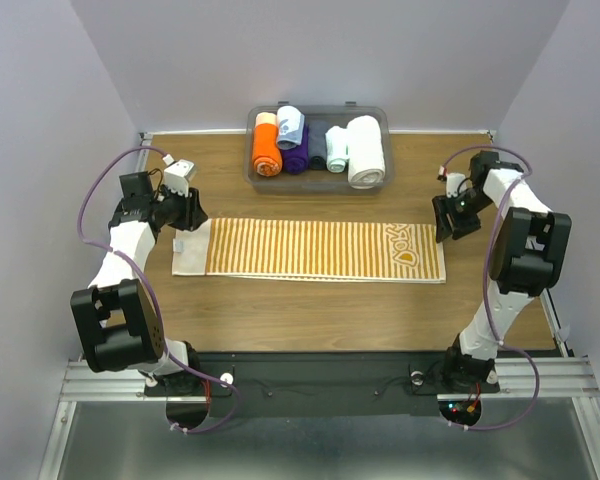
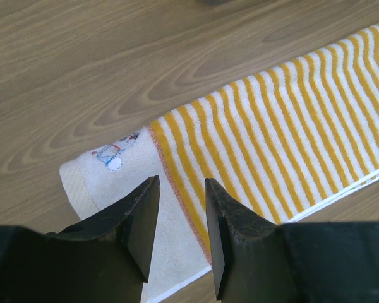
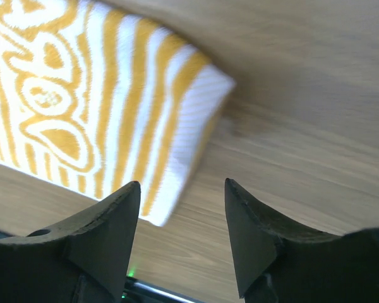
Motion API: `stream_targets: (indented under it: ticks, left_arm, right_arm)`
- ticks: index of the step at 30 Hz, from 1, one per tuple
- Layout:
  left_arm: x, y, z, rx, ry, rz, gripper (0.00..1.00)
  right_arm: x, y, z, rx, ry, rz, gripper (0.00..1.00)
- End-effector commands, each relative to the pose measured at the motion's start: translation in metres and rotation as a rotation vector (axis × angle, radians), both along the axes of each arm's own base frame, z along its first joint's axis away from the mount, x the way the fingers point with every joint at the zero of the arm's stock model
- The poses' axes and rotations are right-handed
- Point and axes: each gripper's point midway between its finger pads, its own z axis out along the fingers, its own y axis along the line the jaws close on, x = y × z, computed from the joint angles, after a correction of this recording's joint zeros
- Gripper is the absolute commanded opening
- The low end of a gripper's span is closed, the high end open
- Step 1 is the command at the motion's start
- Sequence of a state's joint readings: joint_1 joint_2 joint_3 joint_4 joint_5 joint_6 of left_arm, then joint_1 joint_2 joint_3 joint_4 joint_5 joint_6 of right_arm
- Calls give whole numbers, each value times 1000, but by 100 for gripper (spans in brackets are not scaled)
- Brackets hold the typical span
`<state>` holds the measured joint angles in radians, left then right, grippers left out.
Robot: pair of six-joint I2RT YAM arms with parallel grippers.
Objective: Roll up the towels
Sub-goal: Fold the towel
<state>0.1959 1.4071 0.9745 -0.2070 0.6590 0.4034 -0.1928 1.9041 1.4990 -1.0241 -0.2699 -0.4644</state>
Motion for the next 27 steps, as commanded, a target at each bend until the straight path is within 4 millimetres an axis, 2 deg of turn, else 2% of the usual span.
stream_targets:
  ticks: [1, 12, 16, 23, 27]
  left_arm:
    - [-1, -10, 6, -41, -19, -29, 46]
    - [-8, -7, 10, -5, -28, -33, 46]
    - [-9, -6, 12, 6, -34, -33, 47]
    - [-9, -8, 11, -3, -30, -38, 47]
    - [-7, -7, 13, 0, -40, -37, 47]
  right_arm:
    - [-18, 32, -3, 138, 67, -56, 60]
    - [-35, 34, -36, 141, 117, -61, 54]
    - [-37, 31, -31, 117, 93, -57, 53]
    - [-30, 17, 2, 98, -2, -87, 52]
    - [-31, 6, -1, 66, 19, -126, 49]
